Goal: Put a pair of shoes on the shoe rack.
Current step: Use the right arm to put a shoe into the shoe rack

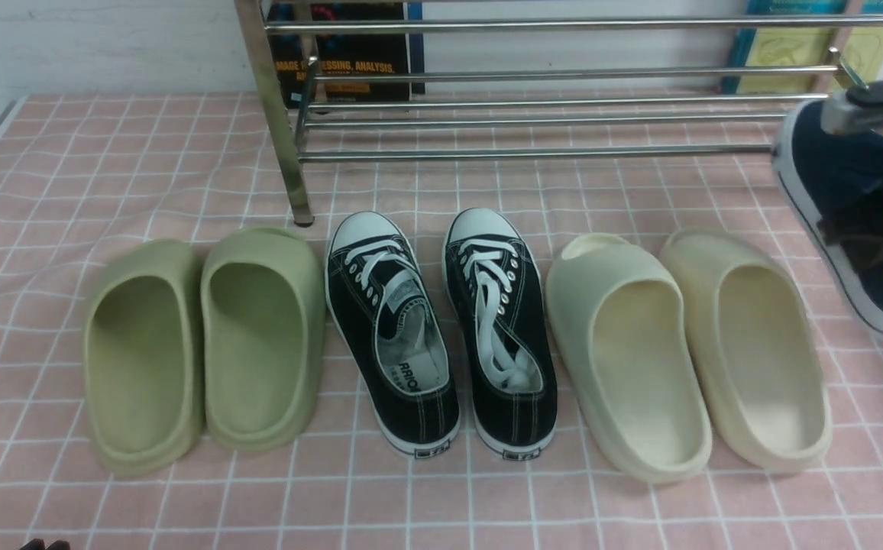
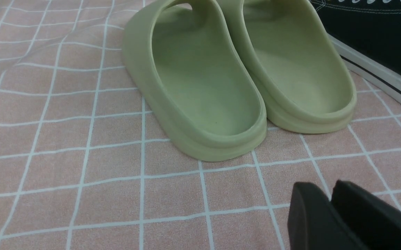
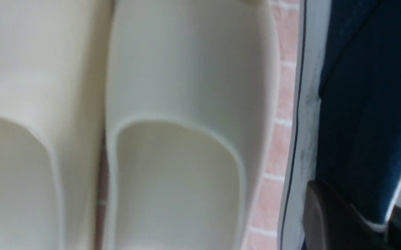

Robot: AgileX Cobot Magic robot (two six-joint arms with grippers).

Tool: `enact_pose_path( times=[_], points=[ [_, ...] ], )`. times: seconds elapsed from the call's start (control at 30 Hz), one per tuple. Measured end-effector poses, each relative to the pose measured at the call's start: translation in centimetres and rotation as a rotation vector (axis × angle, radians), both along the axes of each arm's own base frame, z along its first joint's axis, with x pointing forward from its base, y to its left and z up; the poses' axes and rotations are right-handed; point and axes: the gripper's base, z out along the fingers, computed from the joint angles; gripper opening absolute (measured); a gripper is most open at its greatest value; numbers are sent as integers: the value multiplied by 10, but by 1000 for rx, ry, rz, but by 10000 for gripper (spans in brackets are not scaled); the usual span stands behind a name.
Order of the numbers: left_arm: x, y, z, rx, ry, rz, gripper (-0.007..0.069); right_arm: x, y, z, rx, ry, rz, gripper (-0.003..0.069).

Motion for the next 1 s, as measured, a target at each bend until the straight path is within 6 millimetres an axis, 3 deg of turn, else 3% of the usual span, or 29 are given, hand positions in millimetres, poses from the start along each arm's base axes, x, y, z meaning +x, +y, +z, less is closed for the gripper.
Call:
enact_pose_path(
  times=[0.43,0.73,1.0],
  points=[
    [0,0,0,1,0,0,139,113,22,-12,64,-93,52,22],
    [0,0,0,1,0,0,146,146,42,-16,87,-87,104,22],
    [0,0,0,1,0,0,147,148,43,-17,85,-73,110,24]
  ],
)
